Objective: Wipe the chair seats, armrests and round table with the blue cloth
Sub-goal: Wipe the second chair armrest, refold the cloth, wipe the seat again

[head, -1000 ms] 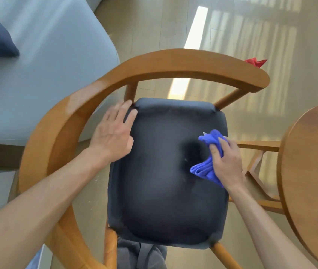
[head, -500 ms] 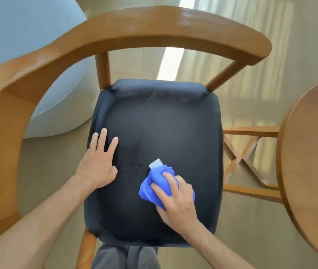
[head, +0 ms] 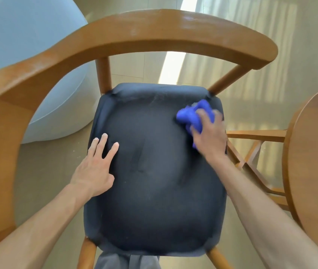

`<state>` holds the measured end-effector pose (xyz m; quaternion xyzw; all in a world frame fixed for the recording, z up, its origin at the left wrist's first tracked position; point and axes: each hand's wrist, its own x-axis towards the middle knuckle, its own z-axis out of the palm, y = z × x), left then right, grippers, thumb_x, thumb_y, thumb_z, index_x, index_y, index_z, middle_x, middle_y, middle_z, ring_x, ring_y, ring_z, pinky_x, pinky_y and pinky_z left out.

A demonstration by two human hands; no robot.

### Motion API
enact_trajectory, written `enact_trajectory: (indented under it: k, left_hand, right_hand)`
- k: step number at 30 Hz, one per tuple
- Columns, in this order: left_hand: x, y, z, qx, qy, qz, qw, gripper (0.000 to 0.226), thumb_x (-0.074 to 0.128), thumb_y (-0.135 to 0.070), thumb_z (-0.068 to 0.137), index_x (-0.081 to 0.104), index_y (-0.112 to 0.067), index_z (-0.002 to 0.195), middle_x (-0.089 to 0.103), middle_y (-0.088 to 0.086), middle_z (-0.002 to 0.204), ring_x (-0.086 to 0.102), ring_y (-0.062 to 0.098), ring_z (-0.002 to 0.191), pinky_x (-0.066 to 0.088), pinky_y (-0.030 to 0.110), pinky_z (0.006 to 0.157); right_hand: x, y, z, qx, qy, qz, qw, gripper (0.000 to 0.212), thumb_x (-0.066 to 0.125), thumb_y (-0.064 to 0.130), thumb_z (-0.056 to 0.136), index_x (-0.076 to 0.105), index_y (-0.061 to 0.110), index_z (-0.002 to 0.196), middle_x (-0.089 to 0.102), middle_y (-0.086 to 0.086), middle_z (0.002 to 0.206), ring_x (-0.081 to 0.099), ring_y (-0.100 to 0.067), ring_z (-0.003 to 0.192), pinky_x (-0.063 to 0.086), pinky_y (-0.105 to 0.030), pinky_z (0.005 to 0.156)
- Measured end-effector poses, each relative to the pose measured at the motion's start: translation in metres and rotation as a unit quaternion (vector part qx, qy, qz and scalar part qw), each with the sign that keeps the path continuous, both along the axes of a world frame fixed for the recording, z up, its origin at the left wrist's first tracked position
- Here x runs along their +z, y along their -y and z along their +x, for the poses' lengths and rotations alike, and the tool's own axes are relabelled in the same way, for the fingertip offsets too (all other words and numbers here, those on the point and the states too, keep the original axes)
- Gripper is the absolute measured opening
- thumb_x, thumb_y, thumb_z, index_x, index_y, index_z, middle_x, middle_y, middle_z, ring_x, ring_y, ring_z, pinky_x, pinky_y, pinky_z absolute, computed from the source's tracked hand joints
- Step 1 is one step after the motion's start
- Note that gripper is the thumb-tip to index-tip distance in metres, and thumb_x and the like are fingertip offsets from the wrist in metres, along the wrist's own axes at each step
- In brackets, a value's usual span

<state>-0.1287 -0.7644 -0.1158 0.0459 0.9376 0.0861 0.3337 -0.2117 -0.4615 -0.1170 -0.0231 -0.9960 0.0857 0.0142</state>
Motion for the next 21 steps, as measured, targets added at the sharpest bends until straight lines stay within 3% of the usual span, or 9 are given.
enact_trajectory:
  k: [2, 3, 6, 10, 12, 14, 16, 19, 21]
  left_hand:
    - [0.0, 0.001, 0.0, 0.012, 0.0, 0.01, 1.0, 0.088, 0.049, -0.017, 0.083, -0.002, -0.032, 0.153, -0.028, -0.005, 0.156, -0.019, 0.019, 0.146, 0.039, 0.029, 0.103]
    - [0.0, 0.002, 0.001, 0.015, 0.002, 0.015, 1.0, 0.088, 0.049, -0.015, 0.083, -0.001, -0.032, 0.153, -0.027, -0.005, 0.156, -0.019, 0.018, 0.146, 0.039, 0.029, 0.103]
    - [0.002, 0.005, 0.001, 0.022, 0.005, 0.022, 1.0, 0.089, 0.046, -0.009, 0.082, -0.001, -0.034, 0.153, -0.028, -0.008, 0.156, -0.02, 0.016, 0.146, 0.041, 0.027, 0.101]
    - [0.003, 0.01, 0.0, 0.034, 0.014, 0.038, 0.999, 0.09, 0.042, 0.001, 0.081, 0.002, -0.037, 0.152, -0.028, -0.013, 0.155, -0.019, 0.012, 0.146, 0.043, 0.027, 0.098]
    - [0.004, 0.013, -0.002, 0.026, 0.013, 0.041, 0.999, 0.091, 0.04, 0.004, 0.08, 0.003, -0.039, 0.152, -0.028, -0.015, 0.155, -0.019, 0.011, 0.146, 0.046, 0.028, 0.095]
    - [0.004, 0.014, -0.003, 0.023, 0.012, 0.042, 0.999, 0.092, 0.039, 0.005, 0.079, 0.003, -0.039, 0.152, -0.027, -0.015, 0.155, -0.018, 0.012, 0.146, 0.047, 0.028, 0.092]
    - [0.003, 0.012, -0.004, 0.024, 0.007, 0.049, 0.998, 0.093, 0.039, 0.006, 0.079, 0.004, -0.038, 0.152, -0.026, -0.014, 0.155, -0.017, 0.012, 0.146, 0.047, 0.025, 0.086]
    - [0.0, 0.011, -0.003, 0.052, -0.02, 0.09, 0.994, 0.088, 0.038, 0.009, 0.081, 0.01, -0.036, 0.152, -0.015, -0.013, 0.159, -0.01, 0.012, 0.147, 0.042, 0.022, 0.094]
    - [-0.003, 0.013, -0.006, 0.137, -0.044, 0.155, 0.977, 0.079, 0.035, 0.011, 0.085, 0.024, -0.03, 0.151, 0.008, -0.01, 0.16, 0.006, 0.011, 0.146, 0.023, 0.014, 0.104]
  right_hand:
    - [-0.003, 0.014, -0.025, -0.14, 0.01, -0.037, 0.989, 0.044, 0.061, 0.035, 0.087, 0.049, 0.024, 0.129, 0.041, -0.015, 0.133, 0.048, -0.041, 0.102, 0.048, -0.041, 0.08]
    - [-0.004, 0.026, -0.019, -0.135, 0.004, -0.034, 0.99, 0.043, 0.062, 0.034, 0.086, 0.052, 0.023, 0.126, 0.042, -0.015, 0.132, 0.049, -0.04, 0.098, 0.049, -0.041, 0.076]
    - [-0.009, 0.074, 0.063, 0.067, 0.009, -0.061, 0.996, 0.036, 0.063, 0.018, 0.073, 0.064, 0.02, 0.108, 0.053, -0.017, 0.122, 0.045, -0.031, 0.073, 0.045, -0.036, 0.058]
    - [-0.012, 0.1, 0.214, 0.359, 0.121, -0.083, 0.922, 0.026, 0.049, 0.008, 0.072, 0.054, 0.025, 0.092, 0.049, -0.013, 0.113, 0.034, -0.024, 0.067, 0.033, -0.033, 0.053]
    - [-0.014, 0.089, 0.225, 0.463, 0.113, -0.064, 0.877, 0.026, 0.046, 0.005, 0.077, 0.048, 0.029, 0.089, 0.052, -0.008, 0.109, 0.031, -0.023, 0.069, 0.03, -0.033, 0.054]
    - [-0.01, 0.075, 0.179, 0.506, 0.097, -0.046, 0.856, 0.03, 0.044, 0.005, 0.08, 0.053, 0.03, 0.095, 0.056, -0.007, 0.11, 0.035, -0.023, 0.069, 0.033, -0.033, 0.056]
    - [-0.004, 0.066, 0.105, 0.429, 0.044, -0.035, 0.902, 0.032, 0.05, 0.007, 0.077, 0.062, 0.027, 0.1, 0.061, -0.011, 0.113, 0.043, -0.026, 0.07, 0.04, -0.036, 0.056]
    - [-0.001, 0.069, 0.0, 0.123, -0.001, -0.023, 0.992, 0.035, 0.06, 0.015, 0.082, 0.063, 0.024, 0.116, 0.052, -0.012, 0.13, 0.047, -0.032, 0.081, 0.049, -0.043, 0.064]
    - [-0.003, 0.092, -0.017, -0.012, 0.023, -0.036, 0.999, 0.039, 0.061, 0.024, 0.086, 0.057, 0.026, 0.124, 0.044, -0.01, 0.135, 0.045, -0.033, 0.089, 0.051, -0.044, 0.069]
